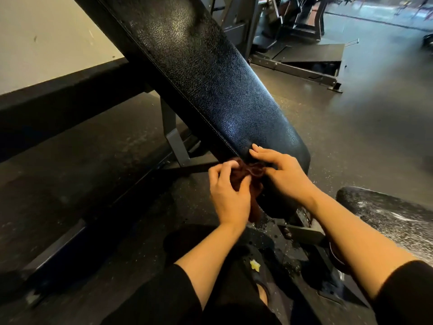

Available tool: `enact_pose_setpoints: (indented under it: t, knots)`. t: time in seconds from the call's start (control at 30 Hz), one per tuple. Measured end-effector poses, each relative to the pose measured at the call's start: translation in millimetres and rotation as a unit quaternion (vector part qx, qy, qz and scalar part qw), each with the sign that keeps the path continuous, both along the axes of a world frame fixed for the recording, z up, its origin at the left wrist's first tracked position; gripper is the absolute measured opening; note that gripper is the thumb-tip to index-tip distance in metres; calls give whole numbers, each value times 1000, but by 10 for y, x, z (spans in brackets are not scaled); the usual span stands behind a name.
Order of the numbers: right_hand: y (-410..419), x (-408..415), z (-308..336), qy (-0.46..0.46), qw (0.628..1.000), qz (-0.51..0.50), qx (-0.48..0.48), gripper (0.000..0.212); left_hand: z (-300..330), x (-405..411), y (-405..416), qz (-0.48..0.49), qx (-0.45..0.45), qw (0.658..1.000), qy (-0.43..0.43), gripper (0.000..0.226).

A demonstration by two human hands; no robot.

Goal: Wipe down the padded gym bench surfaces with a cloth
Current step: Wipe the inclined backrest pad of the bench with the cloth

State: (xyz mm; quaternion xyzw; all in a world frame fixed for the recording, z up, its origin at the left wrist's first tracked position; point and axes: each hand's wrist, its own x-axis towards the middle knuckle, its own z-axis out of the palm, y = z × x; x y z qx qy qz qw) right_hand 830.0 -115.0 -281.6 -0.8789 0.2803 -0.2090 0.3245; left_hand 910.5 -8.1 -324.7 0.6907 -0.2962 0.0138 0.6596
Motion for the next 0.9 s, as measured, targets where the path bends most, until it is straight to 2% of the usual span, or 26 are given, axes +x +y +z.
enact_pose_setpoints:
  t: [0.03, 0.1, 0.2, 0.33, 0.47, 0.53, 0.67, 0.77, 0.9]
  knots:
    - [-12, -45, 39, 4, 1000, -5, 2, 52, -15, -2, 63, 3, 1, 1000, -3, 32]
    - [-22, -196, 73, -7, 999, -52, -9, 45, 20, 154, 94, 70, -18, 997, -2, 31]
    - [39, -456, -55, 3, 997, -83, -6, 47, 198, 409, -12, 142, -61, 988, 14, 35]
    - [150, -531, -317, 42, 996, -49, 62, 62, 100, 143, -98, 73, -26, 997, -6, 31]
    - [124, -517, -309, 32, 995, -54, 75, 64, -338, -370, 86, -73, 68, 995, 14, 29]
    - [107, -590, -303, 44, 995, -42, 80, 64, -414, -466, 174, -57, 73, 995, 36, 29]
    - [147, -724, -394, 39, 994, -62, 77, 64, -260, -294, 99, 47, -1, 999, 25, 30]
    - [196, -682, -477, 6, 993, -61, 104, 66, -242, -456, -6, 1, 12, 1000, 5, 32]
    - [174, -694, -487, -7, 991, -64, 117, 72, -486, -901, -20, -93, 91, 991, 23, 29]
